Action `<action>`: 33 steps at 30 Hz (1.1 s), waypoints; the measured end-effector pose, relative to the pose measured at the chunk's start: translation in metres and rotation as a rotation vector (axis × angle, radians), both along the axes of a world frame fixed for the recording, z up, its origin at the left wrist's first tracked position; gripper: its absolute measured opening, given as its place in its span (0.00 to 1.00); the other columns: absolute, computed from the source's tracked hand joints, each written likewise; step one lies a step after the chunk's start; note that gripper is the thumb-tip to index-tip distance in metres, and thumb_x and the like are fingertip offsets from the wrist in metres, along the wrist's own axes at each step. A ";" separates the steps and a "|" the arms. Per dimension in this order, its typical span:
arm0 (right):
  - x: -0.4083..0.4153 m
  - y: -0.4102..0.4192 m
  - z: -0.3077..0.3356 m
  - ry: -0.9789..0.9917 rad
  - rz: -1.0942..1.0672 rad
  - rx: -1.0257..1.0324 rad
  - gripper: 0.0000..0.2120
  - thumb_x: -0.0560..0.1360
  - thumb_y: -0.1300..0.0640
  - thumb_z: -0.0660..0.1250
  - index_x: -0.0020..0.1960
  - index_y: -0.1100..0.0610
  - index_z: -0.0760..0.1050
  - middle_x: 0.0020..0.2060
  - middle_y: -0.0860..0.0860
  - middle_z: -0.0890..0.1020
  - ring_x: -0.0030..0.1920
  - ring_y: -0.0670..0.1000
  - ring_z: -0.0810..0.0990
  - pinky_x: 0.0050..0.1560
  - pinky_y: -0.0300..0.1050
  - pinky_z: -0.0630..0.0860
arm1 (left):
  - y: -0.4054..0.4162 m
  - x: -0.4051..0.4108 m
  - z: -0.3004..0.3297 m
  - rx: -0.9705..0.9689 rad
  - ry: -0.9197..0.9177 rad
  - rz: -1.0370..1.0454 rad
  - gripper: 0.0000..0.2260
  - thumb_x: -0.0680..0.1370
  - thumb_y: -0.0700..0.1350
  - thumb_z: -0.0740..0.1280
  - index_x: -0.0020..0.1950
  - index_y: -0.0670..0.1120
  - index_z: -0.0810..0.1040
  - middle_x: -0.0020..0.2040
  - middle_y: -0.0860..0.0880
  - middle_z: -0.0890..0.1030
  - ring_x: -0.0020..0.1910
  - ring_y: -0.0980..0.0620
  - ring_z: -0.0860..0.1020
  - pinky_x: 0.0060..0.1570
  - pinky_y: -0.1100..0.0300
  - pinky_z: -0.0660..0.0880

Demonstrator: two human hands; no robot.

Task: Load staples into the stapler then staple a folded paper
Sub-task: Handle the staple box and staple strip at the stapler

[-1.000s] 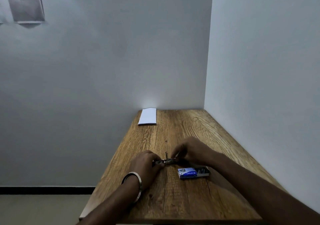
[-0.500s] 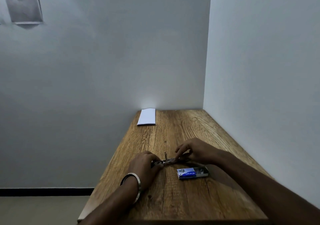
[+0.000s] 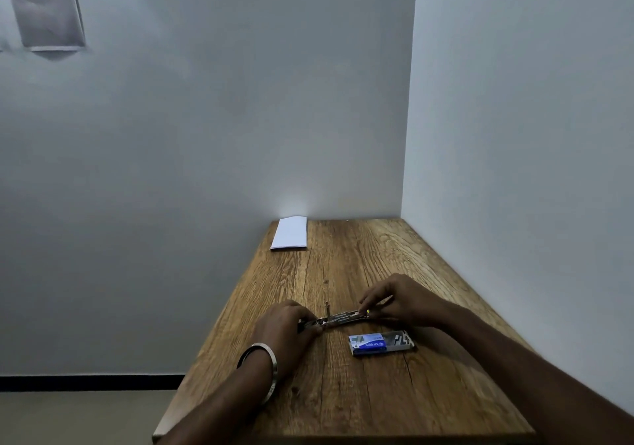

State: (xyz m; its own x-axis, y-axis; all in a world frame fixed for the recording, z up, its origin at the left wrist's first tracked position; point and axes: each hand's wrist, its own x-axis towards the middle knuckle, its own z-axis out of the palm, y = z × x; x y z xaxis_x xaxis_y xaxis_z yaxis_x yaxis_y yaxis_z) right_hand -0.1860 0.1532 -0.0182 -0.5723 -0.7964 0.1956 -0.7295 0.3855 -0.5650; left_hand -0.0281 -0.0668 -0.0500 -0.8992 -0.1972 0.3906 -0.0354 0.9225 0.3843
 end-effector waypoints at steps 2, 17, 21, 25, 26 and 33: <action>0.001 0.002 -0.003 0.001 -0.043 -0.018 0.10 0.72 0.62 0.76 0.48 0.49 0.85 0.46 0.44 0.86 0.48 0.37 0.83 0.47 0.34 0.79 | 0.000 0.000 0.000 0.002 -0.005 0.000 0.10 0.76 0.56 0.67 0.56 0.56 0.81 0.53 0.58 0.79 0.51 0.58 0.75 0.52 0.58 0.77; 0.051 -0.054 0.013 0.270 0.082 -0.077 0.13 0.75 0.61 0.73 0.59 0.55 0.83 0.52 0.50 0.86 0.49 0.40 0.82 0.52 0.36 0.79 | 0.002 0.005 0.002 -0.045 0.010 0.006 0.11 0.76 0.55 0.67 0.57 0.56 0.80 0.54 0.57 0.79 0.52 0.57 0.75 0.52 0.57 0.77; 0.047 -0.054 0.010 0.294 0.039 -0.073 0.09 0.75 0.64 0.72 0.55 0.59 0.84 0.50 0.52 0.87 0.48 0.43 0.85 0.53 0.36 0.81 | 0.002 0.005 0.002 -0.039 0.011 0.004 0.10 0.76 0.55 0.67 0.56 0.56 0.80 0.53 0.57 0.79 0.51 0.57 0.75 0.53 0.57 0.77; 0.039 -0.047 0.006 0.291 -0.024 -0.063 0.07 0.74 0.65 0.73 0.51 0.58 0.85 0.48 0.51 0.87 0.45 0.42 0.85 0.50 0.34 0.81 | 0.002 0.003 0.002 -0.025 0.010 0.011 0.10 0.76 0.56 0.66 0.55 0.56 0.81 0.53 0.57 0.79 0.51 0.57 0.75 0.52 0.56 0.77; 0.037 -0.044 0.004 0.285 -0.036 -0.056 0.07 0.73 0.65 0.74 0.50 0.58 0.85 0.47 0.51 0.87 0.43 0.41 0.85 0.49 0.35 0.81 | 0.001 0.003 0.001 -0.019 0.008 0.012 0.10 0.76 0.56 0.67 0.55 0.56 0.81 0.53 0.57 0.79 0.51 0.57 0.75 0.52 0.56 0.77; 0.033 -0.040 -0.001 0.191 -0.106 -0.051 0.05 0.72 0.62 0.76 0.47 0.55 0.86 0.42 0.47 0.87 0.40 0.39 0.83 0.46 0.37 0.82 | 0.001 0.003 0.000 -0.003 0.011 0.014 0.09 0.76 0.56 0.67 0.53 0.56 0.81 0.52 0.58 0.79 0.50 0.58 0.75 0.51 0.56 0.77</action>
